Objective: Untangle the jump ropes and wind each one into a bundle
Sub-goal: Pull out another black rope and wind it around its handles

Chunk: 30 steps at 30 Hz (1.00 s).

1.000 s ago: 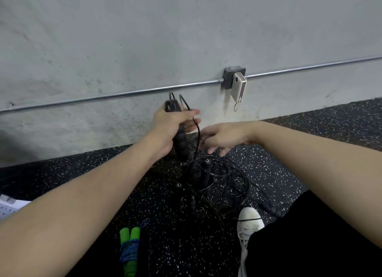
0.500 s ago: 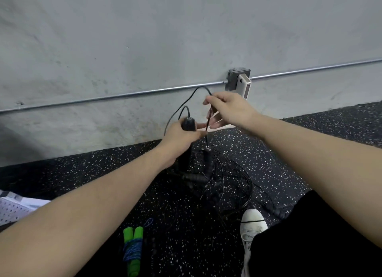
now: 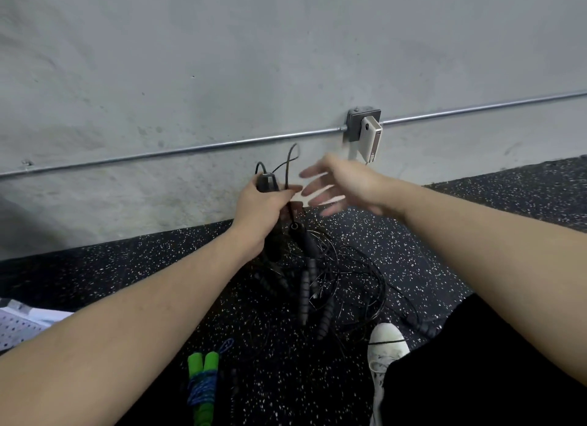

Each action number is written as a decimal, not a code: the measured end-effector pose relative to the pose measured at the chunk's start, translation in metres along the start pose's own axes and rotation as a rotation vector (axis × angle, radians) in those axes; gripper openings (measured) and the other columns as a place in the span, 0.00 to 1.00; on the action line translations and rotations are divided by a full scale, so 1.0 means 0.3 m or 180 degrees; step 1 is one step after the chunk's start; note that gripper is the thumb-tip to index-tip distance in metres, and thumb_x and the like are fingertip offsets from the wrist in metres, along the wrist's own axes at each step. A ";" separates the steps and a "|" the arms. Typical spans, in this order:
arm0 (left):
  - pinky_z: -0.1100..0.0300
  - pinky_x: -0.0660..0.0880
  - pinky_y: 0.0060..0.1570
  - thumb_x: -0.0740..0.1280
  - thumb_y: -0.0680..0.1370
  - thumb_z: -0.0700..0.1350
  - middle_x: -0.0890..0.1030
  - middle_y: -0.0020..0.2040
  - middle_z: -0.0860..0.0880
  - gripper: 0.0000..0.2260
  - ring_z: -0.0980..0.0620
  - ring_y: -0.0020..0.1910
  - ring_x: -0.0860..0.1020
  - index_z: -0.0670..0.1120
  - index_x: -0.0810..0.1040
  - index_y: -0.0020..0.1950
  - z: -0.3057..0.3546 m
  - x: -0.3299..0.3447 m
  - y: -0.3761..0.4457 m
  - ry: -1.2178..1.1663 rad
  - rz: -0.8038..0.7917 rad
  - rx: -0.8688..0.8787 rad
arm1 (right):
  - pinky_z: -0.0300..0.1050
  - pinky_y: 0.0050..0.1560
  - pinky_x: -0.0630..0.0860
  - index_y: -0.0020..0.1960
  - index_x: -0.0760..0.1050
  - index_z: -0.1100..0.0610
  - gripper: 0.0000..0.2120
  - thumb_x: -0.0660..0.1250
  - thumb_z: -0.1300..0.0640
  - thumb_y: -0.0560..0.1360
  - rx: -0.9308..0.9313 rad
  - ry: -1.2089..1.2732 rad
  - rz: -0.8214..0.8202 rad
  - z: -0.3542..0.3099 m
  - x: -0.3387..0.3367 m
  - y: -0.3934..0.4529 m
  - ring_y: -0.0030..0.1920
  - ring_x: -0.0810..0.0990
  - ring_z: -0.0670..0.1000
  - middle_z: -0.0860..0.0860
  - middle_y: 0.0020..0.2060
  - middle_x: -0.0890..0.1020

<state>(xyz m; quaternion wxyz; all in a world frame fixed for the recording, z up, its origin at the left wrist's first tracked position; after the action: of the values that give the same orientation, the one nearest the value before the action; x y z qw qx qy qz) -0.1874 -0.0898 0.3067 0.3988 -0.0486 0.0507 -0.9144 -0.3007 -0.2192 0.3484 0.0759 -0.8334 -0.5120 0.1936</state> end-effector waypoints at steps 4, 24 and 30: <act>0.49 0.83 0.40 0.71 0.77 0.33 0.87 0.50 0.44 0.10 0.43 0.41 0.86 0.44 0.72 0.47 0.081 -0.040 -0.007 -0.0699 0.0096 -0.0101 | 0.51 0.64 0.77 0.71 0.70 0.49 0.20 0.65 0.49 0.80 -0.0271 -0.1549 -0.0386 0.021 0.064 -0.002 0.61 0.79 0.49 0.48 0.64 0.79; 0.57 0.78 0.31 0.70 0.80 0.53 0.86 0.48 0.47 0.11 0.47 0.32 0.83 0.47 0.75 0.55 0.258 -0.425 -0.087 0.0274 0.0409 -0.0063 | 0.55 0.46 0.85 0.51 0.77 0.56 0.04 0.67 0.62 0.78 -0.0867 0.0057 0.0056 -0.154 0.313 0.061 0.40 0.84 0.50 0.53 0.43 0.84; 0.61 0.72 0.25 0.59 0.83 0.52 0.75 0.37 0.45 0.14 0.51 0.28 0.72 0.42 0.73 0.48 0.230 -0.484 -0.106 -0.0057 0.0231 -0.0552 | 0.57 0.47 0.84 0.55 0.77 0.58 0.05 0.64 0.62 0.81 -0.0684 0.0735 -0.0063 -0.192 0.362 0.082 0.43 0.83 0.54 0.56 0.46 0.82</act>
<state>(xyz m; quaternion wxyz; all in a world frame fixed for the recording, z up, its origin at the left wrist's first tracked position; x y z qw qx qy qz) -0.1031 0.0345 0.3722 0.4263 -0.0893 0.1278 -0.8910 -0.2137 -0.1305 0.3664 0.0466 -0.8484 -0.5258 0.0399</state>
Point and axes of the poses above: each hand's wrist, its own y-axis towards the middle knuckle, its own x-axis out of the palm, z = x × y, the point moved 1 cm from there along y, towards the middle knuckle
